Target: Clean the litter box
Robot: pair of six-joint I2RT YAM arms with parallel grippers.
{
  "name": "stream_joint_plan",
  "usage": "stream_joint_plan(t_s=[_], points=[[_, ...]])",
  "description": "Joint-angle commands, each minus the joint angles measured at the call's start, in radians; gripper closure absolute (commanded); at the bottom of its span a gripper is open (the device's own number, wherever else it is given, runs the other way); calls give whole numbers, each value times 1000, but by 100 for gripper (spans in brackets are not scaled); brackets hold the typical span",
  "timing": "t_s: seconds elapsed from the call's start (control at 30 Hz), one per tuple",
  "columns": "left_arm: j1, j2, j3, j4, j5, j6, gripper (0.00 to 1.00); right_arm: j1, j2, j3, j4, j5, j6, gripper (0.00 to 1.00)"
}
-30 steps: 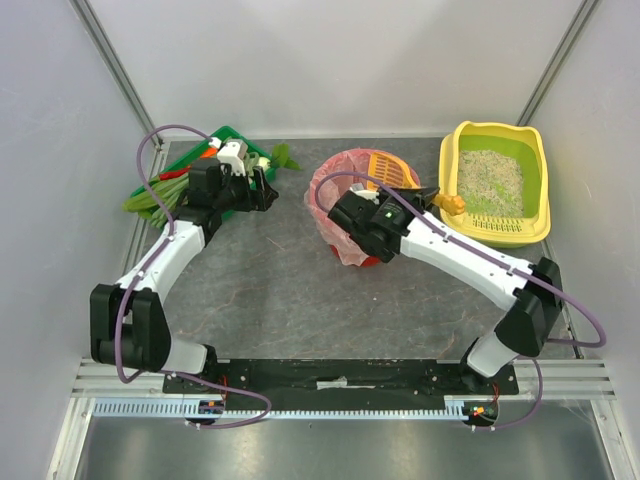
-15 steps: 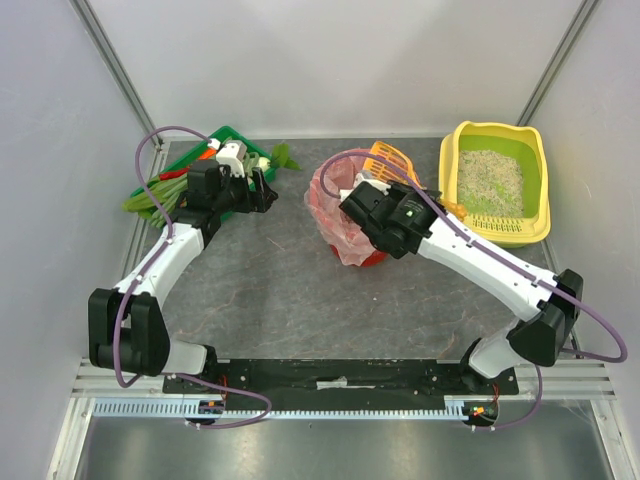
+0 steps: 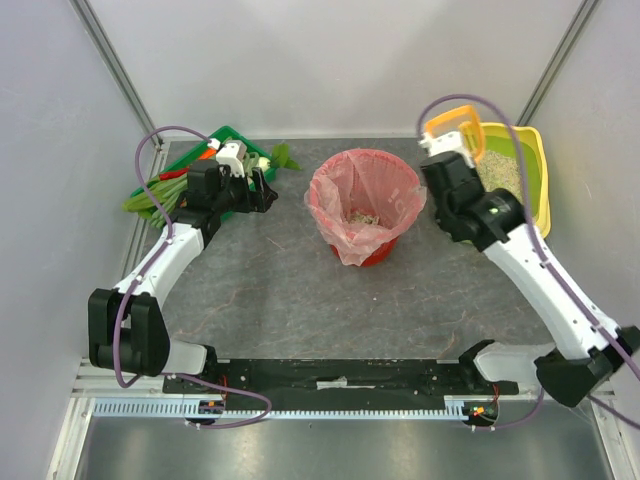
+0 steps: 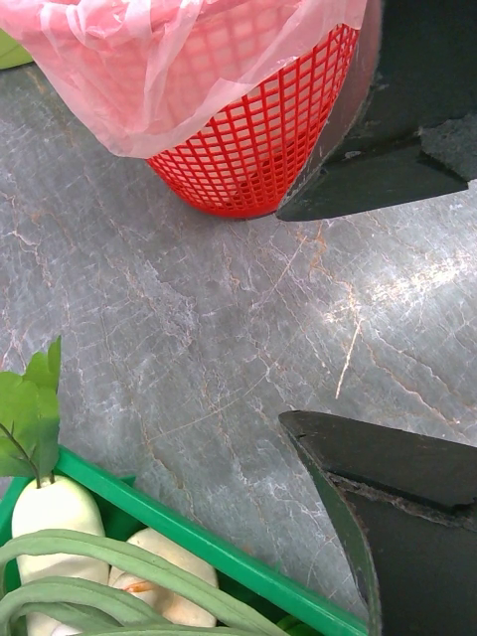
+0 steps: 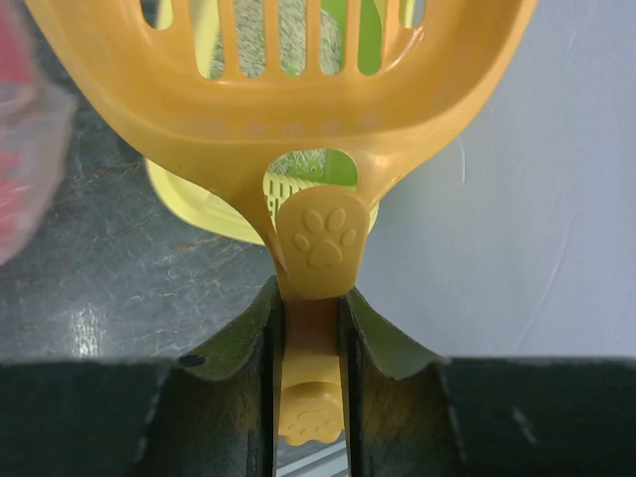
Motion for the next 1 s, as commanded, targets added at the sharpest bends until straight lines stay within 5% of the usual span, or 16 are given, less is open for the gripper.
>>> stream_joint_plan(t_s=[0.0, 0.43, 0.7, 0.97], points=[[4, -12, 36, 34, 9, 4, 17, -166, -82, -36, 81, -184, 120, 100], [4, 6, 84, 8, 4, 18, 17, -759, 107, -40, -37, -839, 105, 100], [5, 46, 163, -21, 39, 21, 16, -783, 363, 230, -246, -834, 51, 100], [5, 235, 620, -209, 177, -125, 18, -643, 415, 332, -215, -801, 16, 100]])
